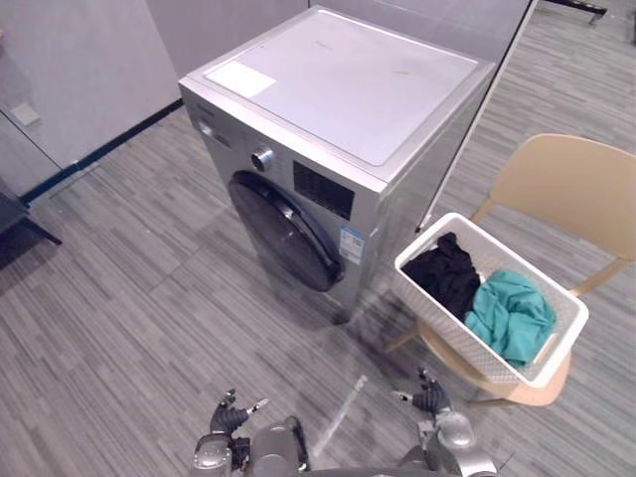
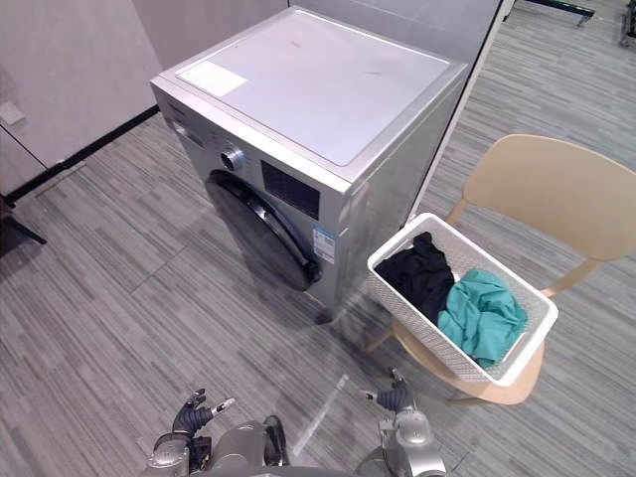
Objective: Pick up the laundry basket with both hands and put the clothes into the washing machine.
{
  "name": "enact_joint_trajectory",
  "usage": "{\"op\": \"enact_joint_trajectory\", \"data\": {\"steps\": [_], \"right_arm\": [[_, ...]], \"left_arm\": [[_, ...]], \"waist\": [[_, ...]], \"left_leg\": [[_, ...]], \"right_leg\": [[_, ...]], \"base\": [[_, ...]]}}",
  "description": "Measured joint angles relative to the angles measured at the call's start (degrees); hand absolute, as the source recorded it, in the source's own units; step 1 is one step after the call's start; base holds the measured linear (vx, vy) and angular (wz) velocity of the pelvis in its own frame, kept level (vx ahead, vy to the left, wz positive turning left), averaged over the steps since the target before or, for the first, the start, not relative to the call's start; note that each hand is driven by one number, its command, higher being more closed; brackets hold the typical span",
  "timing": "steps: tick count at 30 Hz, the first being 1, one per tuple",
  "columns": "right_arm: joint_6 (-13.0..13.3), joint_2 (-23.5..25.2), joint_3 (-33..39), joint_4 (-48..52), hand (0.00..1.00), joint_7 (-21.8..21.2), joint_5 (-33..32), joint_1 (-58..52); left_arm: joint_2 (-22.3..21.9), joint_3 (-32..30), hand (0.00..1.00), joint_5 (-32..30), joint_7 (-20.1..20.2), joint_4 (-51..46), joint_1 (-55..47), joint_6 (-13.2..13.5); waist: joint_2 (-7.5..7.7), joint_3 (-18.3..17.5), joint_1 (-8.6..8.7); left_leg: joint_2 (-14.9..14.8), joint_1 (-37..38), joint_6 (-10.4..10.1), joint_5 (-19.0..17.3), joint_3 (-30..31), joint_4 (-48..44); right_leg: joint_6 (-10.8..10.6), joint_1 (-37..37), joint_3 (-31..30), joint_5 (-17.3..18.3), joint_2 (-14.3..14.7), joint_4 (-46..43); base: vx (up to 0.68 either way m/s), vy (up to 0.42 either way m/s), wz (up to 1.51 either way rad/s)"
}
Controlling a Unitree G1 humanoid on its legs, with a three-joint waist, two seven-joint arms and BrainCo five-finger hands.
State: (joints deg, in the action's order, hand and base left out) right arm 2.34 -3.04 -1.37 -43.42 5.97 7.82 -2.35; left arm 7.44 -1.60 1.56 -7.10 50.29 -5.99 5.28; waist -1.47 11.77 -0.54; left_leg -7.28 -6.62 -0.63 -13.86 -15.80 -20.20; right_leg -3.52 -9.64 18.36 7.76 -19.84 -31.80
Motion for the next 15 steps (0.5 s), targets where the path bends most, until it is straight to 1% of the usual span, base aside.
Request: {"op": "enact_joint_trajectory", "data": {"steps": [1, 2, 3, 4, 5, 7, 8, 9, 11, 13, 14, 15], "right_arm": [[-0.02, -0.05, -0.38, 0.01, 0.0, 0.05, -0.09, 0.04], [-0.02, -0.11, -0.86, 0.01, 0.0, 0.07, -0.55, 0.31], [-0.02, -0.09, -0.96, 0.08, 0.0, 0.1, -0.58, 0.49], [-0.04, -0.11, -1.47, 0.51, 0.0, 0.35, -1.07, 0.77], [-0.02, -0.45, -1.54, 1.13, 0.0, 0.42, -1.21, 1.1], [-0.02, -1.23, -1.99, 1.72, 0.0, 0.58, -2.13, 2.78], [-0.01, -1.2, -2.13, 2.68, 0.0, 0.57, -2.35, 3.5], [-0.02, -1.13, -2.12, 3.32, 0.0, 0.58, -2.4, 3.68], [0.07, -0.97, -2.1, 4.52, 0.0, 1.25, -2.41, 5.07], [0.17, -0.96, -2.08, 4.7, 0.0, 1.58, -2.39, 6.53], [0.33, -0.97, -2.1, 5.37, 0.0, 1.57, -2.35, 7.69], [0.67, -0.99, -2.1, 6.5, 0.0, 1.58, -2.17, 8.53]], "left_arm": [[0.01, 0.01, 0.0, 0.01, -0.36, 0.0, 0.02, 0.01], [-0.19, 0.03, 0.0, 0.03, -0.68, 0.02, 0.19, 0.01], [-0.32, 0.14, 0.0, 0.04, -0.68, 0.07, 0.46, 0.01], [0.02, 0.92, 0.0, 0.02, -0.71, 0.36, 1.0, 0.05], [-1.06, 2.14, 0.0, 0.0, -0.61, 1.39, 2.46, -0.02], [-2.66, 2.25, 0.0, 0.0, -0.66, 1.32, 3.06, 0.3], [-2.87, 2.27, 0.0, -0.01, -0.65, 1.31, 3.42, 0.29], [-2.86, 2.3, 0.0, 0.0, -0.66, 1.17, 3.62, 0.29], [-2.74, 2.71, 0.0, -0.02, -0.67, 0.78, 3.48, 0.33], [-2.69, 3.37, 0.0, -0.05, -0.66, 0.73, 3.12, 0.34], [-2.75, 3.52, 0.0, -0.05, -0.66, 0.65, 2.79, 0.34], [-2.75, 3.73, 0.0, -0.06, -0.65, -0.02, 2.2, 0.32]], "waist": [[0.04, 0.12, 0.09], [0.03, 0.25, 0.24], [0.03, 0.39, 0.54], [0.49, 0.71, 1.36], [0.25, 0.75, 1.7], [-0.74, 1.06, 1.46], [-0.9, 1.04, 1.53], [-0.9, 1.04, 1.43], [-0.88, 1.03, 1.05], [-0.88, 1.02, 0.75], [-0.91, 1.01, -0.3], [-0.89, 1.01, -0.68]], "left_leg": [[0.03, 0.63, -0.01, 0.14, 0.48, 0.62], [0.14, 1.54, -0.31, 0.51, 1.77, 1.73], [0.19, 1.83, -0.59, 0.77, 2.67, 2.25], [0.86, 1.63, -1.5, 1.68, 4.77, 2.09], [1.41, 1.31, -2.16, 2.15, 7.57, 1.77], [1.46, 1.39, -2.97, 3.32, 9.36, 3.87], [1.6, 1.5, -3.5, 4.66, 10.86, 5.81], [1.62, 1.69, -3.5, 5.35, 11.52, 6.76], [1.72, 3.15, -4.44, 7.61, 14.12, 9.95], [1.75, 3.78, -4.74, 8.48, 14.8, 11.31], [1.75, 3.87, -4.82, 8.9, 15.51, 12.06], [1.73, 3.53, -4.81, 9.31, 15.87, 12.55]], "right_leg": [[-0.2, -0.1, -2.0, 1.94, 2.83, 0.18], [-0.26, -0.61, -5.05, 4.53, 8.34, 1.69], [0.09, -0.86, -6.13, 5.06, 10.64, 3.02], [1.79, -0.4, -7.78, 5.06, 13.69, 7.87], [2.5, 0.99, -6.53, 5.03, 13.67, 8.2], [2.58, 1.65, -4.73, 4.98, 13.72, 8.97], [2.59, 2.51, -2.9, 4.97, 13.73, 10.24], [2.69, 3.09, -1.99, 4.92, 13.77, 10.88], [3.19, 6.58, 1.57, 4.59, 14.14, 13.84], [3.26, 8.0, 2.46, 4.53, 14.42, 15.1], [3.38, 8.62, 3.21, 4.46, 14.66, 15.98], [3.41, 8.66, 3.84, 4.41, 14.76, 16.46]], "base": [[0.12, 0.009, 0.45], [0.1, -0.016, 0.43], [0.13, -0.057, 0.82], [0.17, -0.104, 1.03], [0.22, -0.119, 0.98], [0.21, -0.105, 0.63], [0.15, -0.093, 0.65], [0.16, -0.092, 0.71], [0.14, -0.081, 0.89], [0.09, -0.056, 0.61], [0.08, -0.05, 0.37], [0.05, -0.034, 0.35]]}}
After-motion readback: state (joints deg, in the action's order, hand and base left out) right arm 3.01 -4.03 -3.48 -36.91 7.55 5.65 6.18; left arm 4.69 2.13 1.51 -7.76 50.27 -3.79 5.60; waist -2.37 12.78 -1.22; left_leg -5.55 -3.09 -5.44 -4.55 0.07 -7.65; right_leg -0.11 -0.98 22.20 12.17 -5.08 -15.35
